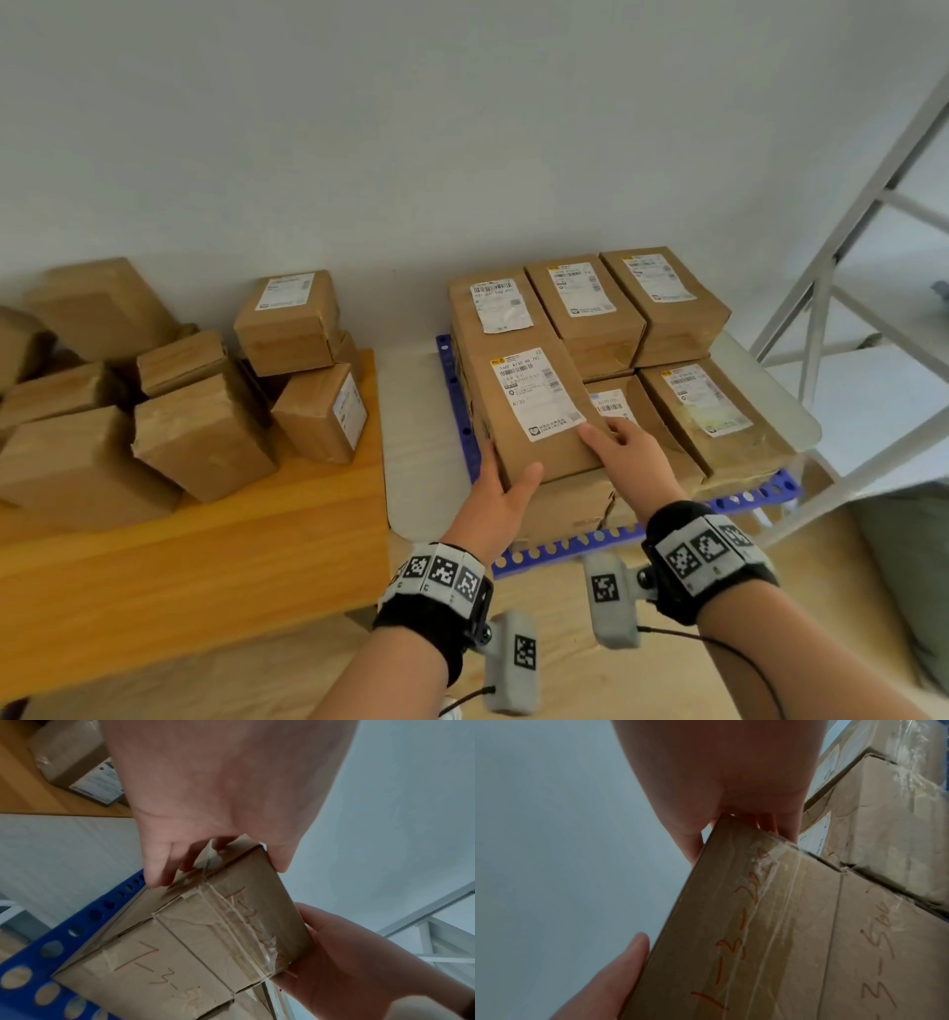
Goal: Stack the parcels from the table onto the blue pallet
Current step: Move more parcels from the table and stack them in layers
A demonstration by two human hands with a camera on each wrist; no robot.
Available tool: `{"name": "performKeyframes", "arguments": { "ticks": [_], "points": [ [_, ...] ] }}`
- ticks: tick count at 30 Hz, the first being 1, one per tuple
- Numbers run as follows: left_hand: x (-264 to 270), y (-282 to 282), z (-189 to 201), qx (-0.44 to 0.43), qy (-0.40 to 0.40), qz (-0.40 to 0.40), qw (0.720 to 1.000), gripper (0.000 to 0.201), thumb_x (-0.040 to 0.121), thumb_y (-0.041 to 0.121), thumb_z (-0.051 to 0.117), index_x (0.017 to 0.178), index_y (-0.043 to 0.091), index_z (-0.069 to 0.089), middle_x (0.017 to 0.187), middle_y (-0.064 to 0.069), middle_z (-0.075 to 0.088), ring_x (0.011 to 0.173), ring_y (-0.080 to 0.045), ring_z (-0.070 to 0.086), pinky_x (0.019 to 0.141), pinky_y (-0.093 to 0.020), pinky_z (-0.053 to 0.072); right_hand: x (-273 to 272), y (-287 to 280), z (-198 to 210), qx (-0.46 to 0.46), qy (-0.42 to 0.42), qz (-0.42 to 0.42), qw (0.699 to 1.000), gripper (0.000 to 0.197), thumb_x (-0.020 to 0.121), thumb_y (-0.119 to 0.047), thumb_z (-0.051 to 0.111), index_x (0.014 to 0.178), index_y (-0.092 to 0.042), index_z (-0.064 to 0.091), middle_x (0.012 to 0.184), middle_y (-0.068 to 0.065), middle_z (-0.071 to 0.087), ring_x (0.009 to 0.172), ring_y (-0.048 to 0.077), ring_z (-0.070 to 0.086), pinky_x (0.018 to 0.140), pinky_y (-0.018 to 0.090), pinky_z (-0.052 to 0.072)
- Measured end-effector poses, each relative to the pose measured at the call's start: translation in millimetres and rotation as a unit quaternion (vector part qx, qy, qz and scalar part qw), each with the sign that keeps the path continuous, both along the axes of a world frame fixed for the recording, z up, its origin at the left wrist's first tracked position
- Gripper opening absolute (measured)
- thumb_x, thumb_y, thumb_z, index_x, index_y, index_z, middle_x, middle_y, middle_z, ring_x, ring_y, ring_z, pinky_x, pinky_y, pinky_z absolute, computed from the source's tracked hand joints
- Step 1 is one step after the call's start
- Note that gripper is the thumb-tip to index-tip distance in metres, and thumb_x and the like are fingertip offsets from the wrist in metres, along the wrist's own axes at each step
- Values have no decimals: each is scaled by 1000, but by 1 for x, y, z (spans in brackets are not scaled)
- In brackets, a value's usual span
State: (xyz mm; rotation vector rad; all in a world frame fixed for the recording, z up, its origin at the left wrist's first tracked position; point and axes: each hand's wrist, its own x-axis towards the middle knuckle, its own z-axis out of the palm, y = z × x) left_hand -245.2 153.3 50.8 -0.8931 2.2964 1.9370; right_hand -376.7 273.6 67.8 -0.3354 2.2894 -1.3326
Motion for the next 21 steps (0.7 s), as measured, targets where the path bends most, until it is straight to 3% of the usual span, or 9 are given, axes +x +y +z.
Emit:
{"name": "performKeyframes", "arguments": {
  "ticks": [6,10,18,21],
  "points": [
    [-2,7,0,12,-12,14,1000,82,89,68,41,152,43,-6,151,8,37,128,-15,48,107,-37,41,-4,2,-12,-13,-37,16,999,46,94,-54,51,125,-20,56,108,-5,67,100,15,64,95,42,52],
    [-4,10,-3,18,-25,34,999,78,90,69,38,151,45,-4,149,6,40,126,-20,49,107,-41,40,-7,5,-16,-26,-65,15,997,54,90,-61,52,129,-24,53,111,-5,67,103,16,64,96,46,52],
    [-5,14,-1,16,-17,53,998,71,94,63,37,152,43,1,148,8,42,127,-17,49,107,-38,40,-9,5,-14,-29,-63,28,997,55,93,-57,50,133,-20,51,114,-4,65,105,16,62,98,44,50],
    [-3,15,7,-3,-6,53,999,68,96,57,41,153,39,8,151,10,38,132,-13,44,105,-28,36,-8,5,-6,8,-2,27,1000,65,92,-61,49,142,-18,45,131,1,59,119,18,56,102,41,46]
  ]
}}
